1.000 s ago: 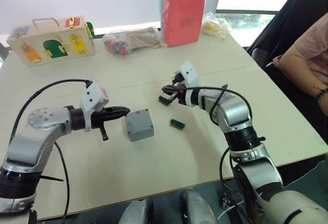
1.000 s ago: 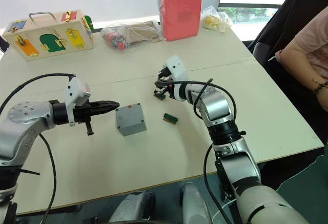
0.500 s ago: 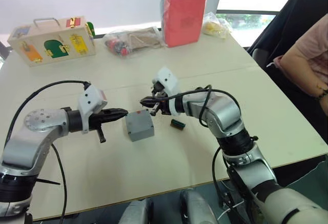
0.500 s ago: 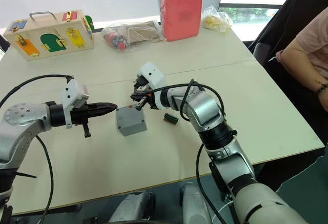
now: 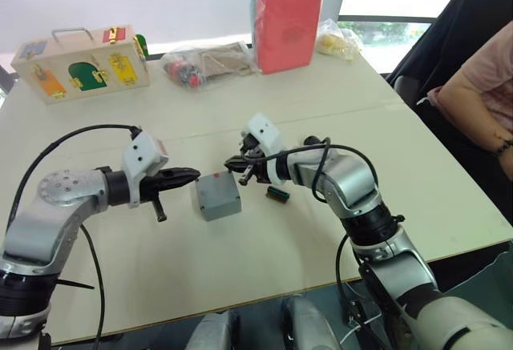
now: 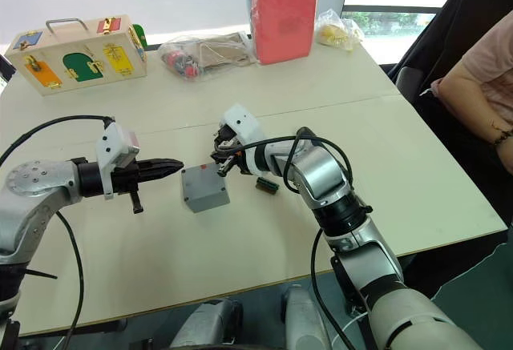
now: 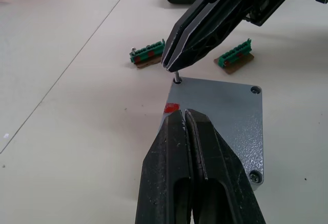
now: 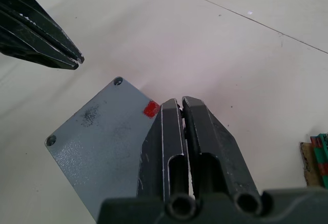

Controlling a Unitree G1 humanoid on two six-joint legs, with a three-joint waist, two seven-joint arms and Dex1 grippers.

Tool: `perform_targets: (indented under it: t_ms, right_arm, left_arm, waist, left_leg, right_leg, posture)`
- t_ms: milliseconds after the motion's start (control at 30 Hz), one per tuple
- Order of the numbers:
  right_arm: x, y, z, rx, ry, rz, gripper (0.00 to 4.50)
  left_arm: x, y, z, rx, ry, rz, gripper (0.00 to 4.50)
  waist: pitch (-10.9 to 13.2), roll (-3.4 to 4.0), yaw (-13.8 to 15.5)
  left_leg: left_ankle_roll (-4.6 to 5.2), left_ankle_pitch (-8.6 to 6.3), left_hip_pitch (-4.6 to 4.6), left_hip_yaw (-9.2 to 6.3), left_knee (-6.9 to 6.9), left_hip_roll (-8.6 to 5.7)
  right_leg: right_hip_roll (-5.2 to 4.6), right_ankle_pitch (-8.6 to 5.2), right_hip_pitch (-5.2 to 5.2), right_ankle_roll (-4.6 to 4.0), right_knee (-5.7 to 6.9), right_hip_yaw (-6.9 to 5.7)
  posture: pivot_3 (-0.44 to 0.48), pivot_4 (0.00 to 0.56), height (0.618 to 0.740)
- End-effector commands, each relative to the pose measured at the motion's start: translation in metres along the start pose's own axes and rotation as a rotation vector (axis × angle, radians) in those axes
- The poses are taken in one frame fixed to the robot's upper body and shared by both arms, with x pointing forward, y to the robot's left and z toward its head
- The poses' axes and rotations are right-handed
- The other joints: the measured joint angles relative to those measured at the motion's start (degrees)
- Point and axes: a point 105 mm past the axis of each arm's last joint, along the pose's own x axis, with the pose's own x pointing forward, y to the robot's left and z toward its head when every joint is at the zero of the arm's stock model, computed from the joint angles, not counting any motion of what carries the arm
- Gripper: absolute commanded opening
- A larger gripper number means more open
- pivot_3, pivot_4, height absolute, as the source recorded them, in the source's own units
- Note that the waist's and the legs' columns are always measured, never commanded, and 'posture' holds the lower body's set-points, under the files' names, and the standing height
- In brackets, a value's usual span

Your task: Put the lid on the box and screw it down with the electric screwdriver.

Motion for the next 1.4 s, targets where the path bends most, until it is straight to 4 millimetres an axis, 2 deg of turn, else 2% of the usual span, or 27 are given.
perform_targets:
  t_ms: [33, 267, 500, 600, 767, 900, 933, 1000, 1067, 1133, 1200, 1400]
  right_arm:
    - [-0.001, 0.002, 0.004, -0.055, -0.015, -0.005, 0.04]
    - [0.002, -0.003, -0.007, -0.074, 0.016, -0.024, 0.04]
    - [0.006, 0.003, -0.014, -0.075, 0.025, 0.006, 0.04]
    - [0.004, 0.007, -0.012, -0.075, 0.02, 0.028, 0.91]
    - [-0.012, 0.009, -0.001, -0.12, 0.004, 0.054, 2.85]
    - [-0.036, -0.009, -0.001, -0.145, 0.044, -0.026, 4.27]
    - [-0.043, -0.014, -0.002, -0.143, 0.054, -0.045, 4.47]
    - [-0.056, -0.022, -0.002, -0.135, 0.072, -0.079, 4.47]
    - [-0.088, -0.043, -0.009, -0.123, 0.17, -0.159, 4.47]
    - [-0.121, -0.064, -0.026, -0.083, 0.346, -0.259, 4.47]
    - [-0.141, -0.077, -0.036, -0.061, 0.447, -0.317, 4.47]
    - [-0.168, -0.11, -0.059, 0.032, 0.62, -0.423, 4.47]
  left_arm:
    - [-0.001, 0.0, 0.015, 0.045, -0.034, -0.001, 0.0]
    - [0.0, -0.002, 0.017, 0.048, -0.038, -0.007, 0.0]
    - [-0.001, -0.002, 0.017, 0.046, -0.034, -0.008, 0.0]
    - [-0.001, -0.003, 0.017, 0.045, -0.035, -0.009, 0.0]
    - [0.0, -0.004, 0.018, 0.044, -0.038, -0.016, 0.0]
    - [0.003, -0.005, 0.02, 0.05, -0.048, -0.028, 0.0]
    - [0.004, -0.005, 0.02, 0.052, -0.051, -0.034, 0.0]
    - [0.005, -0.007, 0.022, 0.058, -0.057, -0.046, 0.0]
    - [0.007, -0.008, 0.025, 0.072, -0.066, -0.068, 0.0]
    - [0.009, -0.008, 0.027, 0.084, -0.075, -0.082, 0.0]
    - [0.012, -0.008, 0.028, 0.088, -0.083, -0.09, 0.0]
    - [0.021, -0.015, 0.03, 0.101, -0.119, -0.135, 0.0]
  waist:
    - [0.0, 0.0, 0.0]
    - [0.0, 0.0, 0.0]
    - [0.0, -0.01, 0.02]
    - [0.0, -0.01, 0.01]
    - [0.0, -0.01, 0.11]
    - [-0.01, -0.01, 0.28]
    - [-0.01, -0.01, 0.29]
    - [-0.01, -0.01, 0.36]
    - [0.0, 0.0, 0.74]
    - [0.01, 0.02, 1.34]
    - [0.01, 0.0, 1.86]
    - [-0.01, -0.04, 1.53]
  left_leg:
    - [0.0, 0.0, 0.0, 0.0, 0.0, 0.0]
    - [0.0, 0.0, 0.0, 0.0, 0.0, 0.0]
    - [0.0, 0.0, 0.0, 0.0, 0.0, 0.0]
    - [0.0, 0.0, 0.0, 0.0, 0.0, 0.0]
    - [0.0, 0.0, 0.0, 0.0, 0.0, 0.0]
    - [0.0, 0.0, 0.0, 0.0, 0.0, 0.0]
    - [0.0, 0.0, 0.0, 0.0, 0.01, 0.0]
    - [0.0, 0.0, 0.0, 0.0, 0.02, -0.01]
    - [0.0, 0.0, 0.0, 0.0, 0.02, -0.01]
    - [0.02, -0.01, -0.02, 0.01, 0.02, -0.02]
    - [0.04, -0.02, -0.04, 0.08, 0.06, -0.1]
    - [0.05, -0.02, 0.03, 0.22, 0.05, 0.04]
  right_leg:
    - [0.0, 0.0, 0.0, 0.0, 0.0, 0.0]
    - [0.0, 0.0, 0.0, 0.0, 0.0, 0.0]
    - [0.0, 0.0, 0.0, 0.0, 0.0, 0.0]
    - [0.0, 0.0, 0.0, 0.0, 0.0, 0.0]
    - [0.0, 0.0, 0.01, 0.0, 0.0, -0.01]
    - [0.0, 0.0, 0.01, 0.0, -0.01, -0.01]
    - [-0.01, 0.0, 0.02, 0.0, -0.01, -0.01]
    - [-0.02, 0.0, 0.02, 0.0, -0.01, -0.01]
    - [-0.02, 0.0, 0.02, 0.0, -0.01, 0.0]
    - [-0.04, 0.0, 0.03, 0.0, -0.06, -0.02]
    - [-0.12, 0.0, 0.0, 0.0, -0.18, 0.0]
    - [-0.01, -0.01, 0.05, 0.0, -0.21, 0.07]
  posture:
    - [0.0, 0.15, 0.74]
    - [0.0, 0.15, 0.74]
    - [0.0, 0.15, 0.74]
    - [0.0, 0.15, 0.74]
    - [0.0, 0.15, 0.74]
    - [0.0, 0.15, 0.74]
    - [0.0, 0.15, 0.74]
    - [0.0, 0.15, 0.74]
    - [0.0, 0.15, 0.74]
    - [0.0, 0.15, 0.74]
    - [0.0, 0.15, 0.74]
    - [0.0, 0.15, 0.74]
